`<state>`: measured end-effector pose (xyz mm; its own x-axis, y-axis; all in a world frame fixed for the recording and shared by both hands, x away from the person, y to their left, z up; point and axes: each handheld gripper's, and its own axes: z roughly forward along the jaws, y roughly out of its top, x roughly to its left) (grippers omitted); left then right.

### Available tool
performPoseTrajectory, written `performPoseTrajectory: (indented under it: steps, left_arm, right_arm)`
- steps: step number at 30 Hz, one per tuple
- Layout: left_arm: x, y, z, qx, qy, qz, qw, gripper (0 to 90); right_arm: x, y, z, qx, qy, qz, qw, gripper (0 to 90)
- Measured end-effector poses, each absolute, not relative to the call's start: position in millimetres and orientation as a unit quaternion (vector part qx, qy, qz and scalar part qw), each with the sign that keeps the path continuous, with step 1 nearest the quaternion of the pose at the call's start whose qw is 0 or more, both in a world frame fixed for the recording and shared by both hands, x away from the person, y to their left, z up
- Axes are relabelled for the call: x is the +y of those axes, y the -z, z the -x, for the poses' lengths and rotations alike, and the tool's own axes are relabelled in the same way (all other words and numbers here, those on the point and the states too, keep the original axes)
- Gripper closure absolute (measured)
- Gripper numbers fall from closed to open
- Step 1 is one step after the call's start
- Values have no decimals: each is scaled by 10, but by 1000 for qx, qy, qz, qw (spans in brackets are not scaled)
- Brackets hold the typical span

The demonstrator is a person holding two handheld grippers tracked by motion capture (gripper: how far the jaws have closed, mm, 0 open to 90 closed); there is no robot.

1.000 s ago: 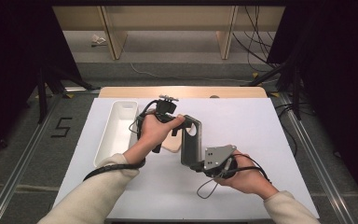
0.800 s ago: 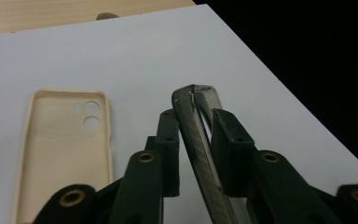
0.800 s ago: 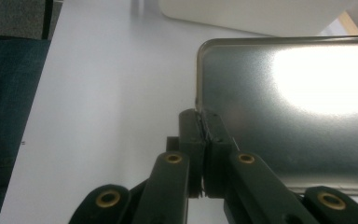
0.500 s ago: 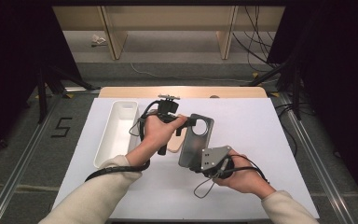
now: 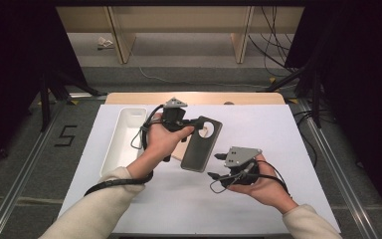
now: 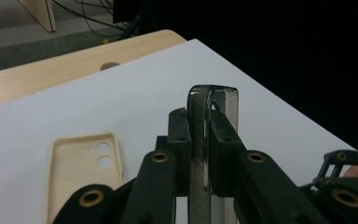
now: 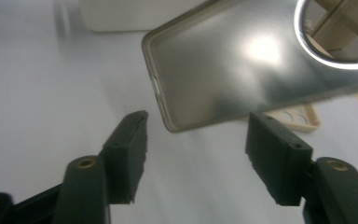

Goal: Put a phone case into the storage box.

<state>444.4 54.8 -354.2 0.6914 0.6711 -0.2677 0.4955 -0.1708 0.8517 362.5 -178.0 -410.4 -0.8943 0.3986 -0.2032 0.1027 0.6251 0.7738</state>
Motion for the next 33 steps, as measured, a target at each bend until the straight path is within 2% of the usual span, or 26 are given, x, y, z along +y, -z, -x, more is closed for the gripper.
performPoseTrajectory:
  steps: [6, 33]
  left_arm:
    - [722, 3494, -4443, 382, -98, -752, 528, 808]
    - [1408, 3254, -4419, 395, -139, -718, 555, 808]
  right_arm:
    - [-1890, 4082, -3656, 861, -428, -199, 192, 181]
    - [-2304, 4117, -3677, 816, -464, -280, 201, 163]
